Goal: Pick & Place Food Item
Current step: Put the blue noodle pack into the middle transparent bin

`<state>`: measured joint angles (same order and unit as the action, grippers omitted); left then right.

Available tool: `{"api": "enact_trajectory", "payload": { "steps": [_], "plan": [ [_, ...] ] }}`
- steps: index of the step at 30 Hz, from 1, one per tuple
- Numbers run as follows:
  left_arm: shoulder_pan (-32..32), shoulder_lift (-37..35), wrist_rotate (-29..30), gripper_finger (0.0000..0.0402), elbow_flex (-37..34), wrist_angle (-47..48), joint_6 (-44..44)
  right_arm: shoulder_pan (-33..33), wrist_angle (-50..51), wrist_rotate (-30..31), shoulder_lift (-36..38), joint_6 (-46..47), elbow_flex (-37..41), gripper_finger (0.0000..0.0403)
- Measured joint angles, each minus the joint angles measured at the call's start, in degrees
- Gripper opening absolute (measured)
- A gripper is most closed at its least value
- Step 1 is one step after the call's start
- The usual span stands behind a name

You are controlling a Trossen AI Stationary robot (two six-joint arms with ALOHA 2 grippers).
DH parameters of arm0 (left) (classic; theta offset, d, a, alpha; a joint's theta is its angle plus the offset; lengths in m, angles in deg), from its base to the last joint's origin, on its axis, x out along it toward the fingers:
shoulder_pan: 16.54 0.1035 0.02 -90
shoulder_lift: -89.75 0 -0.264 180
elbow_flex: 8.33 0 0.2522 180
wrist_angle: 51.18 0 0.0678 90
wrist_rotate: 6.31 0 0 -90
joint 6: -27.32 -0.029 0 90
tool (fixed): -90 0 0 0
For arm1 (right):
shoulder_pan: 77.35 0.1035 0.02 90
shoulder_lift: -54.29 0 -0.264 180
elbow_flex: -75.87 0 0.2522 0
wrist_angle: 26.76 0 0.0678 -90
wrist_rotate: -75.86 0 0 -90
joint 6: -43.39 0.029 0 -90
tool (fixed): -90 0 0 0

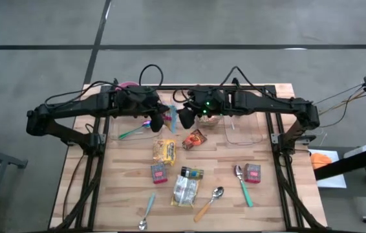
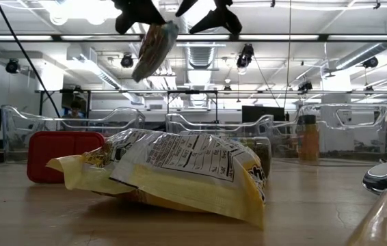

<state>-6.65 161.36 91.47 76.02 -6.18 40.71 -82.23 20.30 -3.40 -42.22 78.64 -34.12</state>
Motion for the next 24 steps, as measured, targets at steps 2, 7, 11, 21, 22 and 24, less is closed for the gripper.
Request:
{"api": "enact_trajectory", "payload": {
  "steps": [2, 7, 11, 21, 22, 24],
  "plan": [
    [0.0, 0.0, -0.9, 0.0, 0.0, -0.6, -0.1, -0.1, 0.0, -0.5, -0.1, -1.2, 0.0, 0.0228],
    [0.0, 0.0, -3.4, 0.0, 0.0, -1.1, -0.2, -0.3, -0.9, -1.5, -0.4, -5.8, 0.1, 0.0228],
    [0.0, 0.0, -4.8, 0.0, 0.0, -2.3, -1.0, -0.6, -2.2, -3.3, -0.7, -6.8, 0.0, 0.0228],
    [0.0, -0.1, -6.4, 0.0, 0.0, -2.8, -1.2, -0.8, -2.6, -5.1, -2.0, -9.4, 0.0, 0.0226],
    [0.0, -0.1, -6.4, 0.0, 0.0, -2.8, -1.2, -0.8, -2.7, -5.0, -2.0, -9.6, 0.0, 0.0221],
    [0.0, -0.1, -6.4, 0.0, 0.0, -2.8, -1.3, -0.9, -2.8, -5.0, -2.0, -10.0, 0.0, 0.0203]
  ]
}}
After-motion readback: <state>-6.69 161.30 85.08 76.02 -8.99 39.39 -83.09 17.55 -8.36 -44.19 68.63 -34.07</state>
